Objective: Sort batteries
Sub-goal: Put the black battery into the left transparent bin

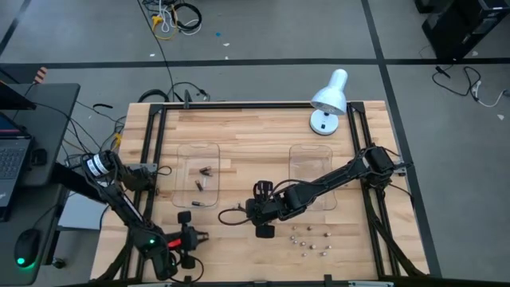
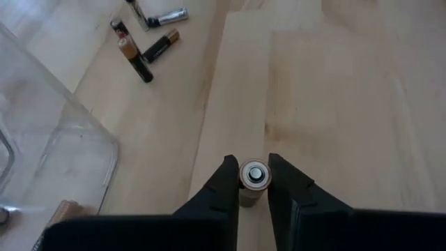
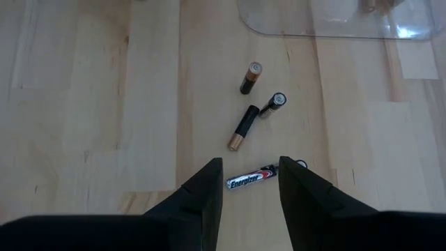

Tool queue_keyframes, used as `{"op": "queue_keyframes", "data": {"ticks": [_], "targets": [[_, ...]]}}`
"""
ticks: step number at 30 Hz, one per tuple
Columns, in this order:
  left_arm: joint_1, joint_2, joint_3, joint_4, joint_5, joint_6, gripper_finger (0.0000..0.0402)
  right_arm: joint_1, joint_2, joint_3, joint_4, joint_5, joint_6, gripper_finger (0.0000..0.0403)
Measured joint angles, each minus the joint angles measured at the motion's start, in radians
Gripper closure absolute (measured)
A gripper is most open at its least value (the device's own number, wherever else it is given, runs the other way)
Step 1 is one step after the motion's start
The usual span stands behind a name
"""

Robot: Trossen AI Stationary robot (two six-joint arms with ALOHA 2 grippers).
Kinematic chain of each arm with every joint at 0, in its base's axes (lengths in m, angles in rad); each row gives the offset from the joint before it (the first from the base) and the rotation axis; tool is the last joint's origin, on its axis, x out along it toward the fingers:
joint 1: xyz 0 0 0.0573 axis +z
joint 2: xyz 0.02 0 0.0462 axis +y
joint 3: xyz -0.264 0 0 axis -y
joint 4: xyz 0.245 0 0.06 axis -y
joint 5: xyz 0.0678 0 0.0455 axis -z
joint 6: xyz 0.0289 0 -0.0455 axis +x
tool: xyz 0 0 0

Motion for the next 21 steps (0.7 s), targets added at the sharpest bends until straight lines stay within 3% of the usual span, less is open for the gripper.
{"op": "queue_keyframes", "data": {"ticks": [9,13,16,21], "targets": [[-0.001,-0.081,0.208,-0.292,-0.012,0.080,0.0357,0.000,0.000,0.000,0.000,0.000,-0.018,0.0277],[-0.001,-0.156,0.280,-0.426,-0.095,0.124,0.0357,0.000,0.000,0.000,0.001,0.000,-0.019,0.0277],[-0.001,-0.242,0.293,-0.533,-0.164,0.120,0.0357,0.000,0.000,0.000,0.001,0.000,-0.019,0.0277],[0.056,-0.394,0.266,-0.717,-0.169,0.021,0.0357,0.000,0.000,0.000,0.009,0.000,-0.019,0.0277]]}}
